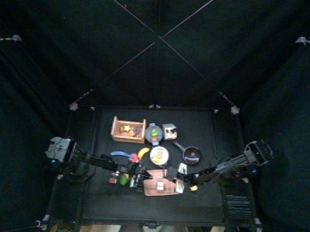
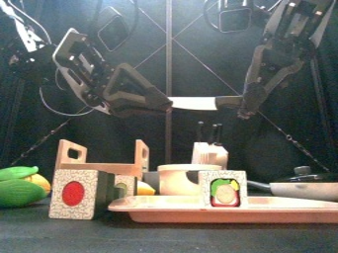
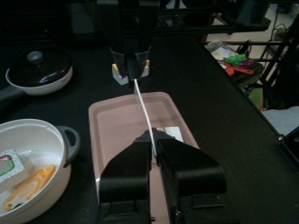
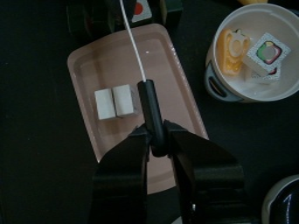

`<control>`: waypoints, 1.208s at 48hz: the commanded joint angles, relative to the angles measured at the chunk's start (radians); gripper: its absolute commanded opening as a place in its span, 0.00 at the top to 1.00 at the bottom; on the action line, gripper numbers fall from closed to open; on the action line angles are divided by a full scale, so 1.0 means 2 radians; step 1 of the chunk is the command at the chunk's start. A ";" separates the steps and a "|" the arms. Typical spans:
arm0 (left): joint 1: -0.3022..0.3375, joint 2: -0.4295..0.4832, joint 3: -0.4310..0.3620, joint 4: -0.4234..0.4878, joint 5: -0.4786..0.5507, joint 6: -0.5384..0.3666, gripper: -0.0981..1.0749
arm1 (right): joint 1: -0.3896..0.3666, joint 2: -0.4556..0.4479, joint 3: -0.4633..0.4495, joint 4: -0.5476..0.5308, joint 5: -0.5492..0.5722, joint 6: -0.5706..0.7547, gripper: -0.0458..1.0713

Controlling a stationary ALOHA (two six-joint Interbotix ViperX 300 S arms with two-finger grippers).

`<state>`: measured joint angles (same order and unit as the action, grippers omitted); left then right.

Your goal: Cut sushi piece

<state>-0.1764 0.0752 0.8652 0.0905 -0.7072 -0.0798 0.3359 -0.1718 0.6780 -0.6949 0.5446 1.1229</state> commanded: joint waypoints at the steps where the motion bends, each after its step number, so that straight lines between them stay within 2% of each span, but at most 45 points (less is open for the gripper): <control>1: -0.013 -0.003 -0.015 0.002 -0.003 0.001 0.54 | -0.005 -0.007 -0.005 -0.001 0.002 0.002 0.51; 11: -0.020 0.005 -0.017 0.002 -0.003 0.000 0.54 | 0.006 -0.002 -0.004 0.008 -0.002 0.003 0.51; 27: -0.062 0.058 -0.045 -0.014 -0.003 0.000 0.54 | 0.028 0.064 -0.019 0.034 -0.029 0.002 0.51; 42: -0.062 0.089 -0.054 -0.061 -0.003 0.002 0.54 | 0.028 0.086 -0.017 0.044 -0.027 0.002 0.51; 58: -0.063 0.103 -0.061 -0.067 0.003 0.000 0.54 | 0.029 0.091 -0.015 0.054 -0.027 0.002 0.51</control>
<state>-0.2838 0.2899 0.7716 -0.0445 -0.7041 -0.0782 0.4050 0.0276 0.6581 -0.5875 0.4863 1.1229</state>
